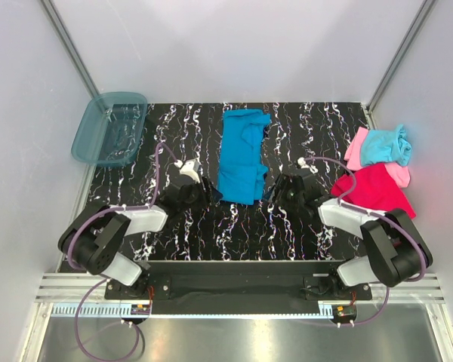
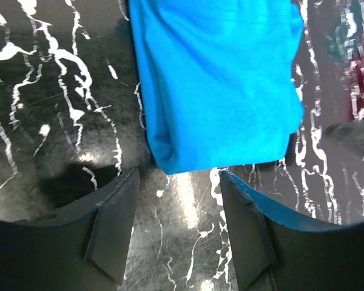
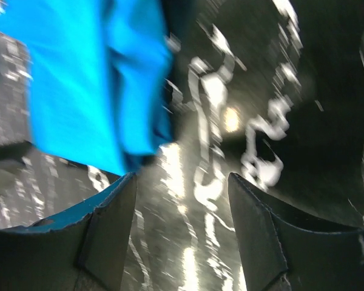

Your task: Fold and stack the t-shirts

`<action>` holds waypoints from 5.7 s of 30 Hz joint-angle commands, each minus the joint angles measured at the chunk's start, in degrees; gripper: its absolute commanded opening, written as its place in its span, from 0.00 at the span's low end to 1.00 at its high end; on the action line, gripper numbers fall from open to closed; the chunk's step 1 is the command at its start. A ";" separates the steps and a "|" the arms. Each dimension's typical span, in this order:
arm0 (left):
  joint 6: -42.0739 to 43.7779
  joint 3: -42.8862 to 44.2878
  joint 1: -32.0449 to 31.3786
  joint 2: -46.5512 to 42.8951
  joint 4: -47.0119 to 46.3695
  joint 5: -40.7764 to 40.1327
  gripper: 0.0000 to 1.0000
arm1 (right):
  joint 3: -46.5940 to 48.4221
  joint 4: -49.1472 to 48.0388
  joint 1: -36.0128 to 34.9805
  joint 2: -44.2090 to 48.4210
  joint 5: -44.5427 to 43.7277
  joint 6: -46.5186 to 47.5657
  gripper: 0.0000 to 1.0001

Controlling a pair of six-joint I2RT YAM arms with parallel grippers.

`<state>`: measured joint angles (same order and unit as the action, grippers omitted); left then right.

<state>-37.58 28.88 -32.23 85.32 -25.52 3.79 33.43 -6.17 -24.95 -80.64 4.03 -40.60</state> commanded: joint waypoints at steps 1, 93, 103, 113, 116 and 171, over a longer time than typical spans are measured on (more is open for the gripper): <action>-1.96 -0.67 1.72 2.30 -11.56 5.34 0.60 | -2.66 -3.66 0.25 0.14 0.62 -1.76 0.68; 1.10 3.63 -9.18 -16.68 12.42 -14.08 0.00 | 13.76 6.79 -4.76 6.47 -0.34 -3.70 0.00; 6.38 18.91 -0.38 -4.56 13.21 -9.77 0.00 | 22.54 3.28 -0.28 -5.22 1.94 -2.82 0.00; 6.91 28.15 2.25 9.41 12.34 -6.08 0.00 | 31.69 0.90 4.64 -18.83 5.90 -2.82 0.00; 6.91 31.40 3.04 13.10 12.51 -4.85 0.00 | 34.85 0.38 5.44 -22.88 7.04 -3.26 0.00; -2.05 9.46 2.87 -1.83 0.22 -3.70 0.75 | 16.41 -7.52 1.57 -13.31 4.49 -0.01 0.58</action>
<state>-37.67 42.52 -29.78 81.97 -17.89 1.48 53.34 -8.82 -24.05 -94.48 11.57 -41.76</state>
